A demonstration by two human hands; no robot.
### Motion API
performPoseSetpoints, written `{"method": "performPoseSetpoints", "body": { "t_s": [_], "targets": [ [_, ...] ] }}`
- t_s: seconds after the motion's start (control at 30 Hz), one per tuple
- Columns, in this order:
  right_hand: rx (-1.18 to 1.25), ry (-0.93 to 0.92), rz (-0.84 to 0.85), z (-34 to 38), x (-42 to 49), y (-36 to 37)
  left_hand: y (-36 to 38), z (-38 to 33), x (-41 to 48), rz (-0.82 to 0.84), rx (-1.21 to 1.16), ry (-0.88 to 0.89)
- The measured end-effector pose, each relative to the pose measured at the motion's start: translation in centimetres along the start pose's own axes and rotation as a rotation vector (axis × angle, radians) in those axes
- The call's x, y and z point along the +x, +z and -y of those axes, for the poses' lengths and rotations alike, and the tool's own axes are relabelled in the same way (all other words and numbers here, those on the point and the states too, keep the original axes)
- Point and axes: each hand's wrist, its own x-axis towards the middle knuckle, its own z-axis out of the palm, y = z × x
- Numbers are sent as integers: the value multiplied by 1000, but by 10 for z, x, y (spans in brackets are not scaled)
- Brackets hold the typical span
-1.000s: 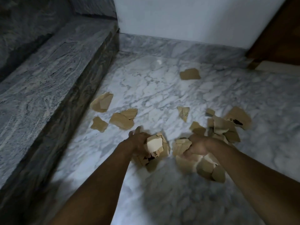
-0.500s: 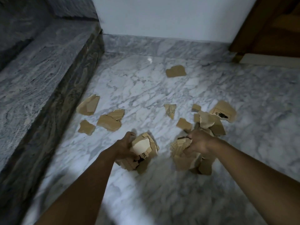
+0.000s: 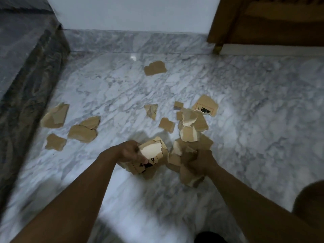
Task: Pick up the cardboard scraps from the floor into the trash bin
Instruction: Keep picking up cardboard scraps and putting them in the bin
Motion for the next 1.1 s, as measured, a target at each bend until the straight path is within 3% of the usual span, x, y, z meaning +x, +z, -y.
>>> {"method": "performPoseSetpoints", "body": {
  "t_s": [0.1,0.23,0.37,0.53,0.63,0.77,1.1],
  "targets": [
    [10,-44,-68,9,-11,4,5,-6,5,-2,-40,-5],
    [-133,-82,84,13,-14,-19,4,-6,-1,-48,-112,-20],
    [-106,-174,158,22,-16,-53,-2,-1,-14,-126,-187,-37],
    [-258,-212,375,45,-23,-65,-3,1,-28,-106,-223,-46],
    [-303,-262,306,54,-20,-72,-5,3,-36,-107,-233,-51],
    [-174,-330,206,86,-1,-74,-12,10,-47,-140,-238,-78],
    [-311,-243,-85,127,13,23,-12,37,-73,-147,-260,-104]
  ]
}}
